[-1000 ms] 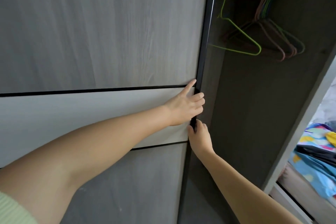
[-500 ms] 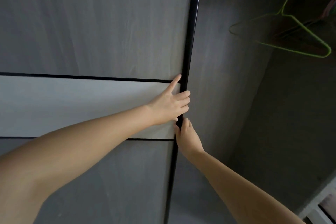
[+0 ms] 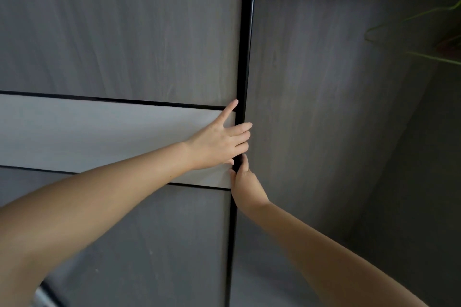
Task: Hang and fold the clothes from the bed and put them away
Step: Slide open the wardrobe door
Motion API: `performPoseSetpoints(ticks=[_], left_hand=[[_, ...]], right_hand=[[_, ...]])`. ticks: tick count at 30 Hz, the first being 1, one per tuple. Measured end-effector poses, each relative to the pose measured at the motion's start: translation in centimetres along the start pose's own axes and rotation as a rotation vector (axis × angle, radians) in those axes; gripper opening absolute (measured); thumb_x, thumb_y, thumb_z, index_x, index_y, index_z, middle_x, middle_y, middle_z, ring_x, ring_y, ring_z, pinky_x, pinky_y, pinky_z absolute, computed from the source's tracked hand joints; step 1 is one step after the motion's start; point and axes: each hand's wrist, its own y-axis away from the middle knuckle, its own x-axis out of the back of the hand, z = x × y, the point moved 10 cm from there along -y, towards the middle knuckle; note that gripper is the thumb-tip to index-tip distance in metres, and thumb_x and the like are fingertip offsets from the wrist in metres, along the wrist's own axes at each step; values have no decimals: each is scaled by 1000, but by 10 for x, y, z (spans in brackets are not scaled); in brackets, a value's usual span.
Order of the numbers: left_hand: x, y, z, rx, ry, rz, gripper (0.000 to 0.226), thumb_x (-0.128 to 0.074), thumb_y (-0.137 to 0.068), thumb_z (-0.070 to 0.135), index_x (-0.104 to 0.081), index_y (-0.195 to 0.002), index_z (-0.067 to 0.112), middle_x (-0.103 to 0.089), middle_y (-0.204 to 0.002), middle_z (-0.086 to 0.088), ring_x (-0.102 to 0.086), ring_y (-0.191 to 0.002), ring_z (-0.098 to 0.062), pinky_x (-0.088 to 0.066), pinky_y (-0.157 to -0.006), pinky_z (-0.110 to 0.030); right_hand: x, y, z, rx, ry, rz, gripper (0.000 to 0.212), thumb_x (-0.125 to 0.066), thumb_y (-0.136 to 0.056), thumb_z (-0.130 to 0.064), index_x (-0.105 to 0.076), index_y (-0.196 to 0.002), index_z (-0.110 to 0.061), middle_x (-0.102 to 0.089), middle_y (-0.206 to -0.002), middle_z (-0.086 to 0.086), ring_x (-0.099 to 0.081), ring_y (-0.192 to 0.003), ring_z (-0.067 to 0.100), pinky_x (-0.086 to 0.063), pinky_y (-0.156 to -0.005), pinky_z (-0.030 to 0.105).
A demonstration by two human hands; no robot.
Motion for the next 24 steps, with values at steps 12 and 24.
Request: performPoseSetpoints(ticks=[12, 24], left_hand=[[1, 6, -2, -6, 31, -17, 54, -63, -77, 61, -62, -97, 11, -59, -100, -3, -47, -122, -21, -10, -107, -72], [41, -85, 54, 204, 725, -115, 41, -44, -95, 48, -60, -114, 16, -58, -112, -5, -53, -109, -25, -35, -99, -40]], right_hand=[[-7, -3, -2, 8, 74, -34, 47, -33, -103, -26, -20, -145, -10, -54, -128, 16, -60, -106, 32, -46, -77, 32], [129, 38, 100, -198, 422, 86, 42, -40, -98, -32, -44, -137, -17, -49, -135, 10, -51, -120, 30, -45, -90, 36]])
